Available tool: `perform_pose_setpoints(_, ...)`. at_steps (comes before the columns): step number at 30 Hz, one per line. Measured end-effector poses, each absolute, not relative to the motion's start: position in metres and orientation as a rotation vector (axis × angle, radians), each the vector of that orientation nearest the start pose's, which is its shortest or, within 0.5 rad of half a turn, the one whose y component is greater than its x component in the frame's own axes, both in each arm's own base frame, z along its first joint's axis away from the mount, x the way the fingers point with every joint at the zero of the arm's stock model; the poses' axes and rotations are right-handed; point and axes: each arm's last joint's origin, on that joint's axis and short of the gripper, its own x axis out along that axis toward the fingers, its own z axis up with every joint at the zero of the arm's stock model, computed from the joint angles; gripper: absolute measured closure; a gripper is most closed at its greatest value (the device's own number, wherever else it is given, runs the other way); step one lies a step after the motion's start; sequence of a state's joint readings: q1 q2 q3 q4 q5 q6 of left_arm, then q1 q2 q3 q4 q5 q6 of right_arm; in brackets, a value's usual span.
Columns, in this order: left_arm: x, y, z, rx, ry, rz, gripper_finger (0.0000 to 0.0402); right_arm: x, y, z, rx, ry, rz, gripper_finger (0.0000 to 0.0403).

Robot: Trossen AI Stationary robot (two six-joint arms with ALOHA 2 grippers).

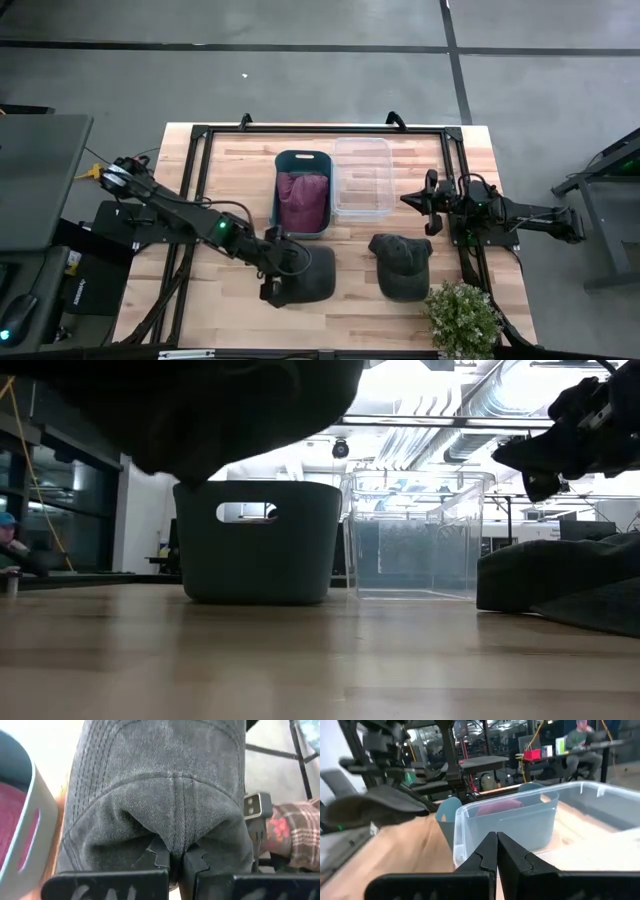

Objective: Pick & Place hat
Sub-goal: Put the left black cap into the transparent bin

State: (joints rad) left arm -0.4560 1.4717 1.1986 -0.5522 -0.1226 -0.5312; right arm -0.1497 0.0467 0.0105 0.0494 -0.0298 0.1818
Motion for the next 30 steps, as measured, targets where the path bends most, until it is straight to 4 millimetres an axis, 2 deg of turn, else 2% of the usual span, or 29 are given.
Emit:
perform_pose_setpoints(8, 0.305, -0.126, 0.294, -0.313, 0.868, -0.105, 0.0401, 0.099, -0.013, 0.168, -0.004, -0.014, -0.079, 0.0393)
perform_pose_setpoints(12, 0.318, -0.121, 0.291, -0.329, 0.932, -0.1, 0.0401, 0.102, -0.011, 0.169, -0.075, -0.01, -0.043, 0.0361)
perform_pose_setpoints(16, 0.322, -0.116, 0.297, -0.339, 0.945, -0.085, 0.0401, 0.106, -0.007, 0.173, -0.155, 0.027, -0.011, 0.0315)
perform_pose_setpoints(20, 0.324, -0.112, 0.298, -0.353, 0.951, -0.092, 0.0401, 0.113, -0.001, 0.19, -0.254, 0.044, 0.011, 0.0267)
perform_pose_setpoints(23, 0.324, -0.113, 0.299, -0.358, 0.946, -0.1, 0.0401, 0.122, 0.005, 0.21, -0.342, 0.038, 0.034, 0.0234)
perform_pose_setpoints(30, 0.324, -0.114, 0.299, -0.363, 0.953, -0.109, 0.0401, 0.157, 0.023, 0.261, -0.544, 0.092, 0.064, 0.0179)
